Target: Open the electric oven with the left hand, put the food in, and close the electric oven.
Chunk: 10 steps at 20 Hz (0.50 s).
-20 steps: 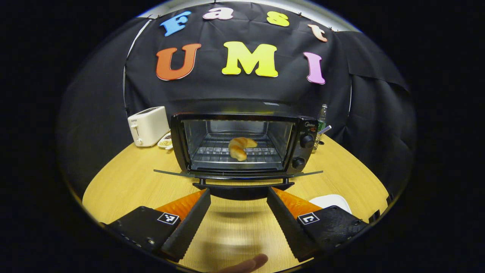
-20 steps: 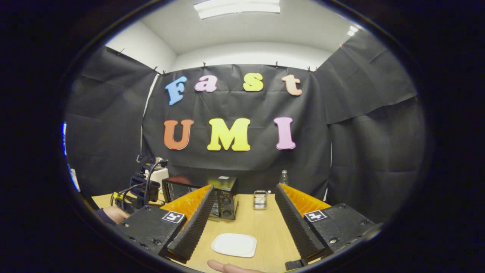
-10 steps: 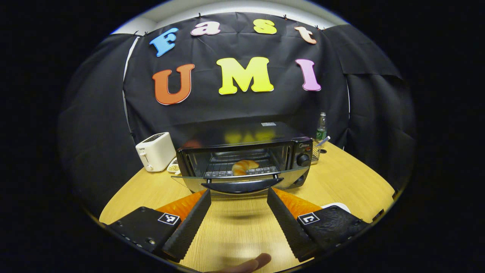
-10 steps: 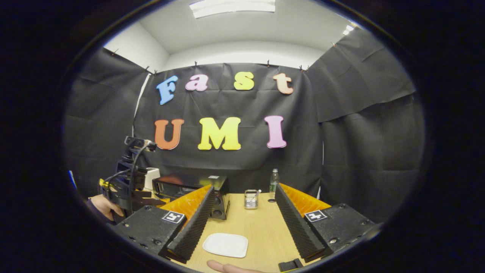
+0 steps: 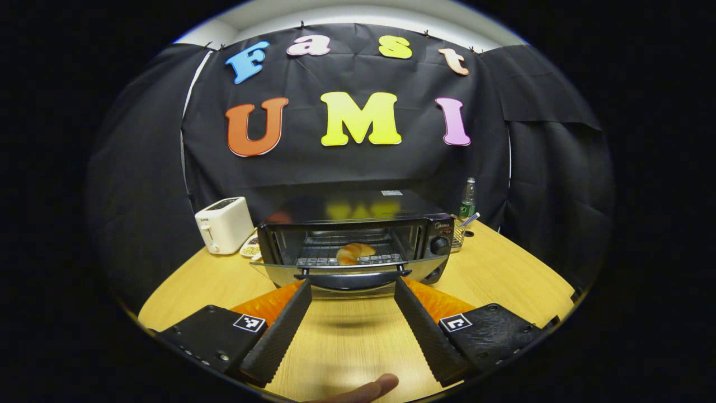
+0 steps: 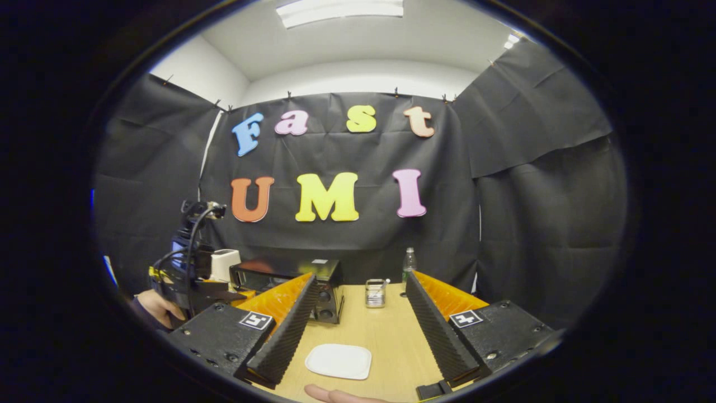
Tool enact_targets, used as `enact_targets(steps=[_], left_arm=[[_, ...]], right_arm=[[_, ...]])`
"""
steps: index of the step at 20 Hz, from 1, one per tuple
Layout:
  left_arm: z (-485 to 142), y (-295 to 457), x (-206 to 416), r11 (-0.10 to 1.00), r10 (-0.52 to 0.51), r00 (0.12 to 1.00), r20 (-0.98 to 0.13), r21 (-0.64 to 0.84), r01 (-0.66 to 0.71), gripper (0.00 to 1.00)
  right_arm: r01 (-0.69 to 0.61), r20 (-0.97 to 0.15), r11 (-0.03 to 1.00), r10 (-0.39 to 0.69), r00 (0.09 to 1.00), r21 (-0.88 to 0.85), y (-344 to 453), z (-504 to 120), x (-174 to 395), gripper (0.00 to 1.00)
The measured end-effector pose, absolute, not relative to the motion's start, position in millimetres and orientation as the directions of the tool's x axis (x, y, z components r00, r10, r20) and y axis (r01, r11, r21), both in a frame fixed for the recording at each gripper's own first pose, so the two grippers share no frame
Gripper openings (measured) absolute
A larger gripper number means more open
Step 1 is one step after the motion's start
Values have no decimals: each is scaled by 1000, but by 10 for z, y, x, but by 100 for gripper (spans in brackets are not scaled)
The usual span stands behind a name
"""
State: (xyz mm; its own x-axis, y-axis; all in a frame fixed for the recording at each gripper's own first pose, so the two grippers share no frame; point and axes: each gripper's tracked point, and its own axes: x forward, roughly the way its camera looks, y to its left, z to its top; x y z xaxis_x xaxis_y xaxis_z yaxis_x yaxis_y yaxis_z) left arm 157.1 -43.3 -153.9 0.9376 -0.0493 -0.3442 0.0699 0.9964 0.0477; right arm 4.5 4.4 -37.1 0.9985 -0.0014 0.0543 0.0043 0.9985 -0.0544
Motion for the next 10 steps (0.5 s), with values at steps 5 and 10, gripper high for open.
enact_targets(steps=[5, 10], left_arm=[[-1697, -360, 1943, 998, -21, 940, -342, 44, 38, 98], [-1683, -349, 1840, 999, -31, 932, -360, -1, 32, 97]], right_arm=[[5, 64, 999, -2, 998, -50, 8, -376, 91, 96], [13, 58, 999, -10, 998, -48, -41, -397, 84, 96]])
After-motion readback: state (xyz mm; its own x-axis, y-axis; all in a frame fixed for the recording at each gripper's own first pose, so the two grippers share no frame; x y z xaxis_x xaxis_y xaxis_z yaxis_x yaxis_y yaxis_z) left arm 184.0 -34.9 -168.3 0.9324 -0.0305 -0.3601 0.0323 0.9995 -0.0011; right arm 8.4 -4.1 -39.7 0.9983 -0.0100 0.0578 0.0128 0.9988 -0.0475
